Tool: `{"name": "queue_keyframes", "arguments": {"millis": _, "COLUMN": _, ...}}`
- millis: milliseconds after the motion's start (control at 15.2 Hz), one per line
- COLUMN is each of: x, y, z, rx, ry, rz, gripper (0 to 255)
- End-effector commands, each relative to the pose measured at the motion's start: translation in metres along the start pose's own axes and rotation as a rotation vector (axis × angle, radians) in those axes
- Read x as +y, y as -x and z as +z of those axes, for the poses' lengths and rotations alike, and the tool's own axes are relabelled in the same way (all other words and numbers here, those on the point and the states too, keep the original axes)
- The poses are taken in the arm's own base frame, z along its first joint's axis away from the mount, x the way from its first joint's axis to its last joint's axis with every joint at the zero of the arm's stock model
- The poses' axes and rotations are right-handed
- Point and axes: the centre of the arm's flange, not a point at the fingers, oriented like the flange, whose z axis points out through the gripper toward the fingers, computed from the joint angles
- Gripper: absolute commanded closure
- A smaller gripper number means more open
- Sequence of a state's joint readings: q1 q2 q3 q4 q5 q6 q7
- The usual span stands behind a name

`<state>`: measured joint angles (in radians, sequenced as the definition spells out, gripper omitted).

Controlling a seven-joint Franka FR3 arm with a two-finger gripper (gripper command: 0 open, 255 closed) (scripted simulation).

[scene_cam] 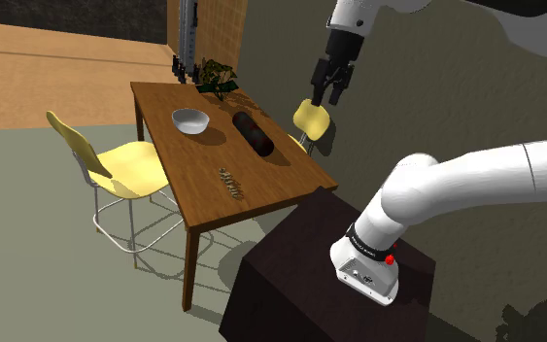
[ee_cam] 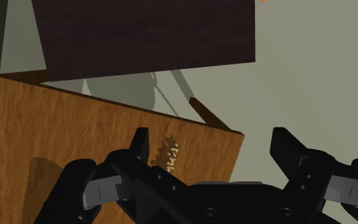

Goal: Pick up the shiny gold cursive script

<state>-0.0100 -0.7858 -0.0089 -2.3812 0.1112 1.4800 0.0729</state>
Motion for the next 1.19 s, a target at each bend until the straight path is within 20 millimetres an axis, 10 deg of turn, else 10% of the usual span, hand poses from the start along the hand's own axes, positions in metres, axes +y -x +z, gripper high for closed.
{"name": "queue_keyframes", "arguments": {"millis": 0, "x": 0.000, "y": 0.000, "z": 0.000, "rx": 0.000, "ry": 0.000, "rz": 0.000, "gripper": 0}}
{"name": "queue_keyframes", "arguments": {"millis": 1122, "x": -0.002, "y": -0.128, "z": 0.181, "rx": 0.027, "ry": 0.055, "rz": 0.057, "gripper": 0}}
